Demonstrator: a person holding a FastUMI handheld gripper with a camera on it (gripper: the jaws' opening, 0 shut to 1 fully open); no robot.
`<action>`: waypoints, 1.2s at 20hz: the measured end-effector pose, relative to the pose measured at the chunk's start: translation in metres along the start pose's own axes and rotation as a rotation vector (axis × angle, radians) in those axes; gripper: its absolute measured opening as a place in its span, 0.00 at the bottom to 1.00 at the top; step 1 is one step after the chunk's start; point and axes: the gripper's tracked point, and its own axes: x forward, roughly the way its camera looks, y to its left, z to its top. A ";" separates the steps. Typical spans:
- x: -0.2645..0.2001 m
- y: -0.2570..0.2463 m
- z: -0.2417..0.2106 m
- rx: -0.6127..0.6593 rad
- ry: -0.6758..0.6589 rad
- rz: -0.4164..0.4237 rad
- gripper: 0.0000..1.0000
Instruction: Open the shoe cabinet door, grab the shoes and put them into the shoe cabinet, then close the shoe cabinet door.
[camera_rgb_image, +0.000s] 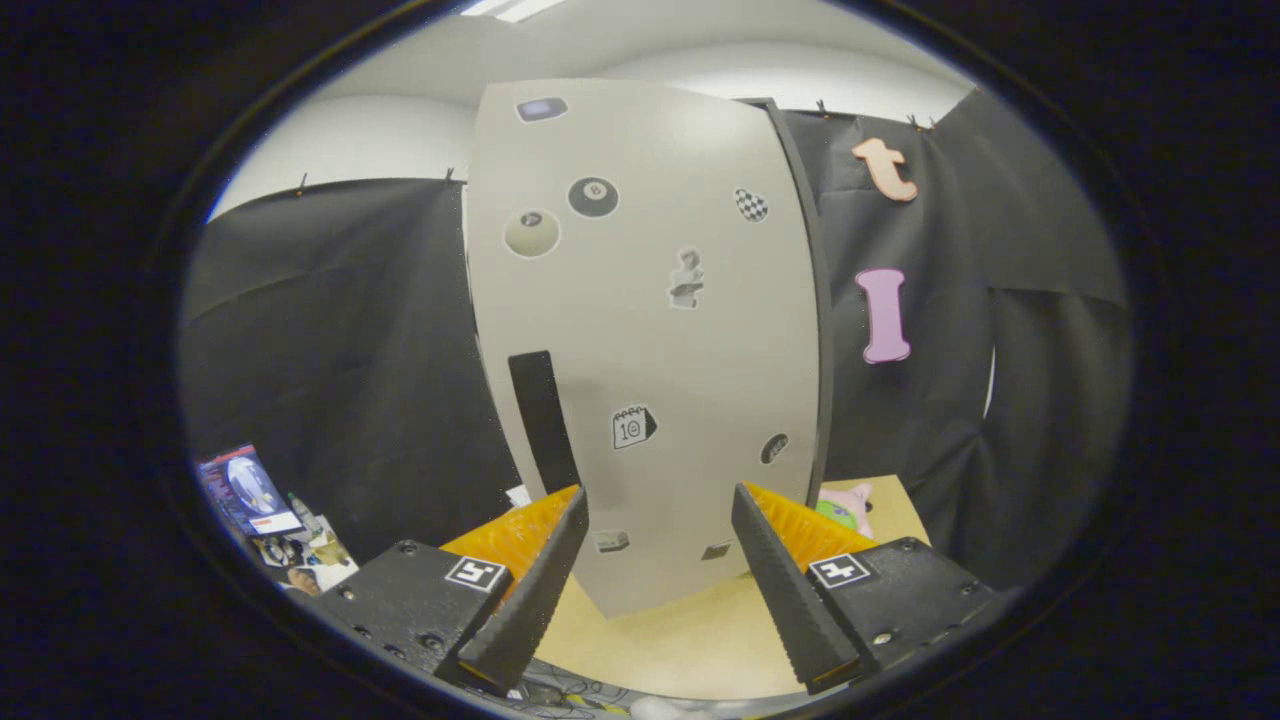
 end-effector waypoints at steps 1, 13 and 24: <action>-0.006 0.002 0.003 -0.003 -0.014 -0.014 0.95; -0.136 0.003 0.024 -0.025 -0.159 -0.243 0.96; -0.209 -0.011 -0.007 0.010 -0.154 -0.357 0.96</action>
